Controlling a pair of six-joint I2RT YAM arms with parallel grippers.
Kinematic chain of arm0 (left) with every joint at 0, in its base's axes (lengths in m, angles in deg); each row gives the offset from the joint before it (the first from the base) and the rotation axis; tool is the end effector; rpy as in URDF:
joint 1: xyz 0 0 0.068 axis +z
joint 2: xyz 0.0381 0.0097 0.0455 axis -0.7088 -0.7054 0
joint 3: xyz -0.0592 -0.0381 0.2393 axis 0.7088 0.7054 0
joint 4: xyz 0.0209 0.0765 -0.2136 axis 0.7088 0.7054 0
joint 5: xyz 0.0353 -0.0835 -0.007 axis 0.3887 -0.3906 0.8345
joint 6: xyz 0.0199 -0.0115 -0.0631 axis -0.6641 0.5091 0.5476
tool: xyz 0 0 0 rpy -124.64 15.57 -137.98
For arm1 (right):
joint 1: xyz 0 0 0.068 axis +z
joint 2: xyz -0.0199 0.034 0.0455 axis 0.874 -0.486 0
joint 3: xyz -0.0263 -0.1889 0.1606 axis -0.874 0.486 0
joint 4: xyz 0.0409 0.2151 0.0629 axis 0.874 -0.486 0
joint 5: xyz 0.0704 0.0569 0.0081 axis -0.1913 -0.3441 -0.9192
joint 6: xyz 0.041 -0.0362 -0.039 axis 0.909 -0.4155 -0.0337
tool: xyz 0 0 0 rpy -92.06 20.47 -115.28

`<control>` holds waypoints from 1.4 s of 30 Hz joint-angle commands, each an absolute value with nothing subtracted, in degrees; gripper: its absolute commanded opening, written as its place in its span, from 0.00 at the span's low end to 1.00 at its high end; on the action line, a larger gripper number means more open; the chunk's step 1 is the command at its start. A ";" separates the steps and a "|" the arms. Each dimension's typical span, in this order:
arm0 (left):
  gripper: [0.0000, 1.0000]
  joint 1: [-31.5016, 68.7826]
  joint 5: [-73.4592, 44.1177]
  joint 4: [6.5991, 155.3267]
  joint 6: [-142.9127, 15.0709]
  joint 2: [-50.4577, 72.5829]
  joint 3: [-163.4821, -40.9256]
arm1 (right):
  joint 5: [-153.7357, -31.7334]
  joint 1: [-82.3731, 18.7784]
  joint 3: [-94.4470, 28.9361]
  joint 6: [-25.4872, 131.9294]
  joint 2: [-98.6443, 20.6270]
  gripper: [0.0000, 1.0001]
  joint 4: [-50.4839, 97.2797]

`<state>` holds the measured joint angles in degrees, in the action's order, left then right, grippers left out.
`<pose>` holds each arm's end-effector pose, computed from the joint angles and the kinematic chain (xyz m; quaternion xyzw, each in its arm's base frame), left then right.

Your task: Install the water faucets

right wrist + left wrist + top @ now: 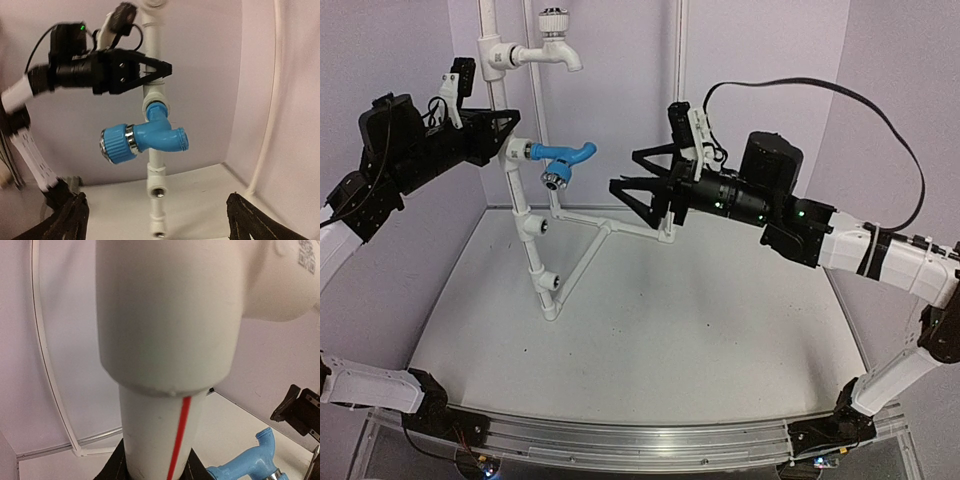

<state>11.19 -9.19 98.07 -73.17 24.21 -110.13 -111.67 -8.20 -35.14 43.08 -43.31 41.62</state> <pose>0.1778 -0.1230 0.4531 0.2047 0.6584 -0.2414 0.6829 0.1841 0.2815 0.4069 -0.4489 0.4678 0.4460 0.6171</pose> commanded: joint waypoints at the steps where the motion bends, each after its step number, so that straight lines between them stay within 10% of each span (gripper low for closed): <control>1: 0.00 10.33 -12.57 110.23 -63.37 22.25 -107.80 | -113.47 -7.64 -40.06 3.31 -42.70 0.95 32.50; 12: 0.00 10.34 -12.91 110.45 -62.85 22.22 -108.27 | -109.50 -5.01 -47.87 -26.40 -50.18 0.84 32.70; 32: 0.00 10.34 -13.96 110.63 -62.74 21.34 -108.56 | -107.87 -3.10 -58.65 -30.45 -60.88 0.73 33.93; 42: 0.00 10.34 -14.21 110.58 -62.49 21.34 -108.35 | -110.52 -2.91 -61.13 -18.12 -62.96 0.39 32.97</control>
<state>11.23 -9.44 98.10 -73.13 23.82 -110.28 -108.53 -3.51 -58.81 -27.57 -61.08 33.98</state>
